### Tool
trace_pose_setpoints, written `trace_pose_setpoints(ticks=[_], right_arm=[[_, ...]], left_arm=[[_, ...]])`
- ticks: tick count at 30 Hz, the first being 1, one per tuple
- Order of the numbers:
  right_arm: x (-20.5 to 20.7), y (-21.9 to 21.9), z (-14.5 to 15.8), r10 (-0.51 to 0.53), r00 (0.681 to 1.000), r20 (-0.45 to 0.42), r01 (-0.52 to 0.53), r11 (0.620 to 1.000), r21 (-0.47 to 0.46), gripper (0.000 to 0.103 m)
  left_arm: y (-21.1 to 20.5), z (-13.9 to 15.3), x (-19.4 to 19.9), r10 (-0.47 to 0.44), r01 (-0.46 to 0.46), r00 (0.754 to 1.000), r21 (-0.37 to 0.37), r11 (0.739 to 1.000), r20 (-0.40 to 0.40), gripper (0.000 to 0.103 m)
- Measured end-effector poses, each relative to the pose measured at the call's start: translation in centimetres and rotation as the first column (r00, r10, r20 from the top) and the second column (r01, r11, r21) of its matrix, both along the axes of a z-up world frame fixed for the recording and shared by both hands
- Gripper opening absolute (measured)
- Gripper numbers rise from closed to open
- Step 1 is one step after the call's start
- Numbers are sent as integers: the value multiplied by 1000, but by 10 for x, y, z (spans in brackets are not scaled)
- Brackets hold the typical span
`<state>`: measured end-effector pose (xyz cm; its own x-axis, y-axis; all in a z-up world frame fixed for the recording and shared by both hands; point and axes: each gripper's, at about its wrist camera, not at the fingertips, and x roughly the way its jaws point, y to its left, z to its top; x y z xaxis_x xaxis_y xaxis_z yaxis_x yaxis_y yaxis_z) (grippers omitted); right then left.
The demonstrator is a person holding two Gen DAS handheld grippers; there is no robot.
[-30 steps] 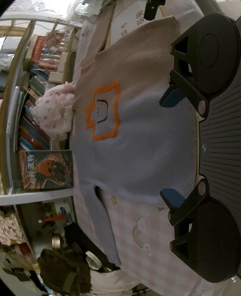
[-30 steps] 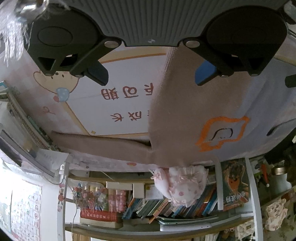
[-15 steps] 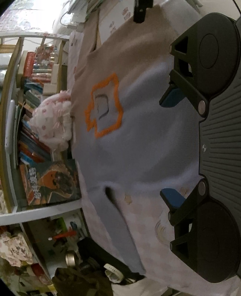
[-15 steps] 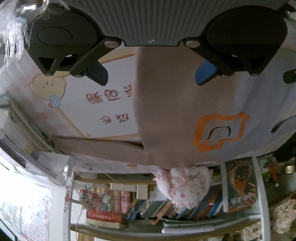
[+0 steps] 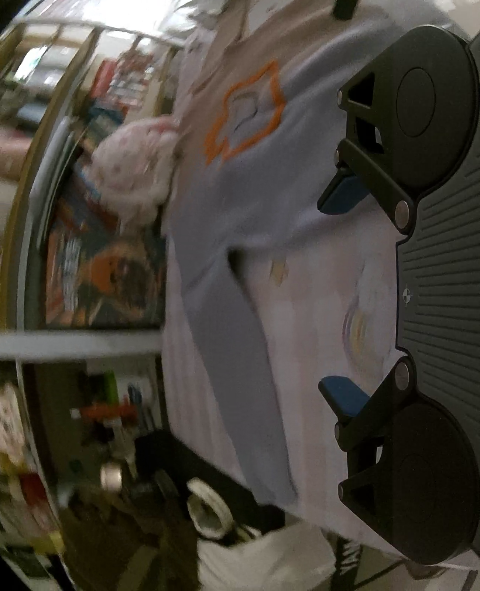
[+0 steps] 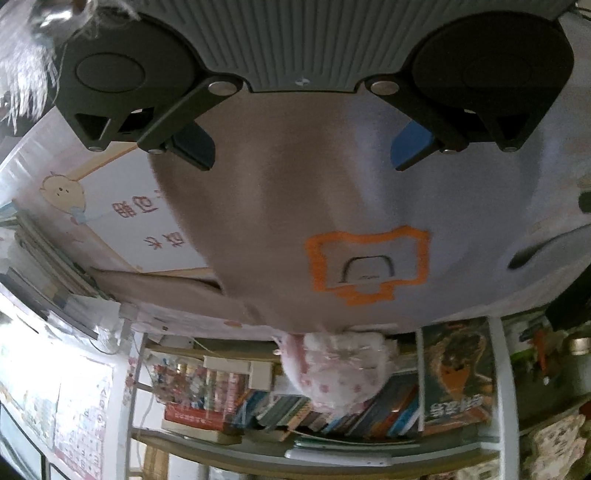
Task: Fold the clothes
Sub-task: 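Open both grippers, release the hem and raise them above the sweater, then grasp the lavender sleeve cuff with the left gripper and lift it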
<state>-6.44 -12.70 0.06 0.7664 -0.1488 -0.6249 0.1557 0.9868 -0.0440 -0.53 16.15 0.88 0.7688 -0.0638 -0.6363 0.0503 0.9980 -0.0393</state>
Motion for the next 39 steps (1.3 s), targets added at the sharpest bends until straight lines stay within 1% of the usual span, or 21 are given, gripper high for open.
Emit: trace_pose_setpoints(ticks=[4, 6, 7, 9, 12, 16, 18, 20, 23, 24, 25, 27, 28, 30, 32, 33, 35, 36, 37, 38, 39], right_arm=[[-2, 20, 4, 16, 1000, 13, -16, 999, -30, 102], [-3, 27, 5, 25, 1000, 16, -24, 999, -44, 102], [-4, 29, 5, 31, 999, 14, -30, 998, -50, 102], [-4, 35, 7, 45, 999, 9, -44, 997, -66, 102], [-5, 41, 9, 65, 998, 7, -64, 994, -90, 102], [-7, 44, 11, 78, 997, -3, -78, 991, -111, 102], [-8, 44, 11, 74, 997, -7, -74, 990, -117, 102], [-9, 44, 11, 69, 998, -12, -70, 990, -122, 102], [-9, 42, 11, 57, 998, -20, -59, 990, -127, 102], [-10, 41, 11, 53, 998, -23, -55, 990, -128, 102], [-10, 40, 11, 49, 998, -25, -52, 990, -129, 102], [-10, 39, 11, 41, 999, -29, -45, 991, -130, 102], [-10, 38, 10, 38, 999, -31, -41, 991, -130, 102], [-11, 38, 10, 34, 999, -34, -38, 991, -129, 102], [-11, 38, 10, 34, 999, -36, -38, 991, -130, 102], [-11, 37, 10, 34, 999, -36, -39, 991, -130, 102], [-12, 36, 10, 31, 999, -37, -35, 991, -129, 102], [-13, 35, 9, 28, 999, -38, -32, 991, -128, 102], [-13, 34, 9, 25, 999, -39, -29, 991, -127, 102], [-13, 34, 9, 22, 999, -39, -27, 992, -126, 102], [-13, 33, 9, 18, 999, -40, -23, 992, -125, 102]], left_arm=[[42, -4, 14, 101, -100, 995, -29, 995, 22, 96], [63, -8, 25, 171, -170, 985, -43, 984, 24, 96], [73, -9, 29, 202, -200, 979, -63, 978, 22, 96], [91, -12, 37, 260, -257, 965, -105, 961, 19, 96], [116, -14, 46, 326, -316, 945, -183, 931, 25, 95], [141, -21, 57, 420, -406, 907, -246, 880, 6, 93], [150, -25, 62, 449, -436, 893, -280, 855, -20, 90], [156, -29, 66, 466, -457, 884, -303, 836, -46, 81], [157, -34, 71, 475, -467, 877, -355, 810, -71, 68], [158, -36, 73, 477, -470, 875, -371, 801, -79, 67], [158, -37, 75, 477, -470, 875, -394, 790, -87, 62], [155, -40, 78, 453, -445, 885, -480, 756, -107, 57], [153, -42, 80, 442, -433, 890, -516, 739, -114, 56], [149, -44, 84, 449, -435, 886, -536, 724, -113, 56], [152, -46, 85, 490, -465, 865, -547, 696, -111, 53], [154, -46, 85, 512, -481, 852, -555, 678, -113, 53], [163, -48, 86, 563, -521, 816, -591, 616, -132, 51], [167, -50, 87, 580, -535, 802, -602, 592, -142, 49], [170, -51, 88, 595, -548, 789, -610, 572, -151, 43], [173, -51, 89, 601, -556, 784, -610, 565, -158, 38], [174, -52, 89, 605, -562, 779, -609, 560, -163, 35]])
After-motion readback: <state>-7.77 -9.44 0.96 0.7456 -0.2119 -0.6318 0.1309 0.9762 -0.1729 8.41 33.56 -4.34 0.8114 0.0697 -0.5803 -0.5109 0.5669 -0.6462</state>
